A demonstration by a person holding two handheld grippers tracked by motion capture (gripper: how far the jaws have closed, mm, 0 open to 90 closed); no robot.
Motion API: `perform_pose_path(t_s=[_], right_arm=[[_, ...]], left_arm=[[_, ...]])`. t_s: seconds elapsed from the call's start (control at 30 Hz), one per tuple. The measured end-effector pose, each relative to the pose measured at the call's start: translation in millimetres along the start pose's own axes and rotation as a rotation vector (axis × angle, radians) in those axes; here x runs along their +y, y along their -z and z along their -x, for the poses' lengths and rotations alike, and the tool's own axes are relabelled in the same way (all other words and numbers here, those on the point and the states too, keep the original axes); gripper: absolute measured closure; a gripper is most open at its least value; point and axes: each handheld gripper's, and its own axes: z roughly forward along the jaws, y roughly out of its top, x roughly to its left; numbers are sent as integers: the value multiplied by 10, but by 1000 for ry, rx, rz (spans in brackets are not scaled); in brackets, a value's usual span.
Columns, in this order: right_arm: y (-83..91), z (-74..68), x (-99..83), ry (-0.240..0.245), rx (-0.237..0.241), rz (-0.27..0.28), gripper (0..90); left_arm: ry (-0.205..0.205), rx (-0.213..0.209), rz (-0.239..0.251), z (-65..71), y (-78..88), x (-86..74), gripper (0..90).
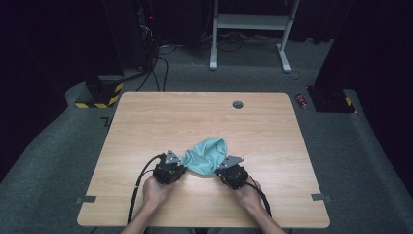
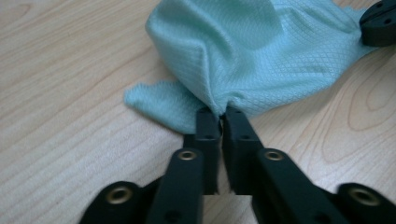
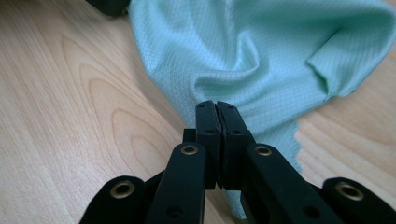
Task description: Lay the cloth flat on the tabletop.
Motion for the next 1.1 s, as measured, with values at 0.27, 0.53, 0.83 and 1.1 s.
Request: perform_pose_path(t_s=[0.27,0.53,0.83,1.1], right_arm=[[314,146,135,-58,-4,111,886],[184,313,214,-99,-47,64,886],[-87,470,208,-169,-114,-14,883],[-138,530,175,-199,-110,-31,885]], left_arm=[[44,-53,78,-37,237,284,881],[66,-14,41,-113,71,482,865],[15,77,43,47,-70,530,687],[-53,-8,60,388,68,388,677]])
